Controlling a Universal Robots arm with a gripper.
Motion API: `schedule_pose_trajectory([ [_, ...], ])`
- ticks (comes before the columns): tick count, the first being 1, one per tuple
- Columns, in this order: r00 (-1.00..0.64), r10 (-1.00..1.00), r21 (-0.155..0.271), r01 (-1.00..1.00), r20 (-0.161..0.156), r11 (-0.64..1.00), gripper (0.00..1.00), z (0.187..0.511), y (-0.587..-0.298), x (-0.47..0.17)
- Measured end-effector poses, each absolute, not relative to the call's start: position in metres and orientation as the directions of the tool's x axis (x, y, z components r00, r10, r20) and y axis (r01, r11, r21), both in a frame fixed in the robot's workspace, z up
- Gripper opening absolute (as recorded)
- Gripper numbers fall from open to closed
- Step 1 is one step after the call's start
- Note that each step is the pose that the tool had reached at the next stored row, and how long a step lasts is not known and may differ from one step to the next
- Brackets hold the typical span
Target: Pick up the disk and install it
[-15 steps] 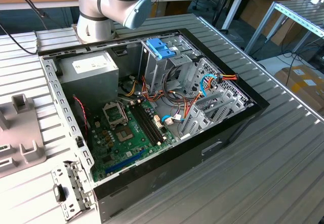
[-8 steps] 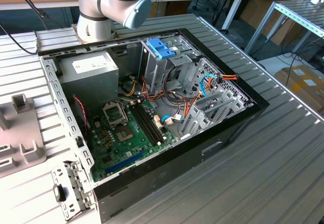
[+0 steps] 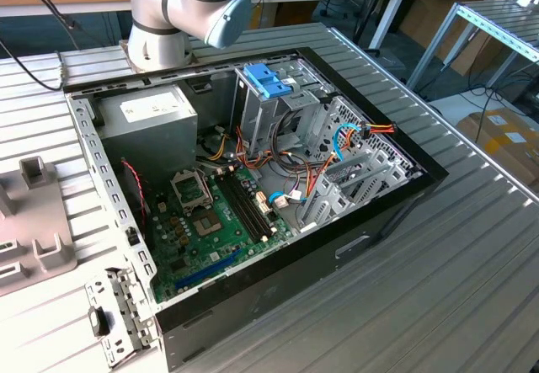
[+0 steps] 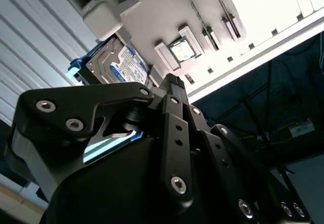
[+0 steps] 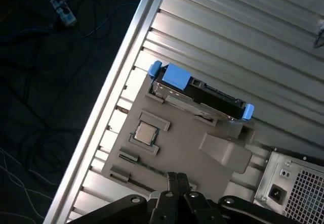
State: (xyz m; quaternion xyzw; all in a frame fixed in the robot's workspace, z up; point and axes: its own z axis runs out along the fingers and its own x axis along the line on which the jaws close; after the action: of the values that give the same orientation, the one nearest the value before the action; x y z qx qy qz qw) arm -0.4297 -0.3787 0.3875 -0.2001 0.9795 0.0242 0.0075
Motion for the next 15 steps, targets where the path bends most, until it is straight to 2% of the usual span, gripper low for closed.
schedule_pose_trajectory([
  [15,-0.891,-0.454,0.044,-0.454,-0.025,0.890,0.11,0.3875,-0.3788,-0.4297],
])
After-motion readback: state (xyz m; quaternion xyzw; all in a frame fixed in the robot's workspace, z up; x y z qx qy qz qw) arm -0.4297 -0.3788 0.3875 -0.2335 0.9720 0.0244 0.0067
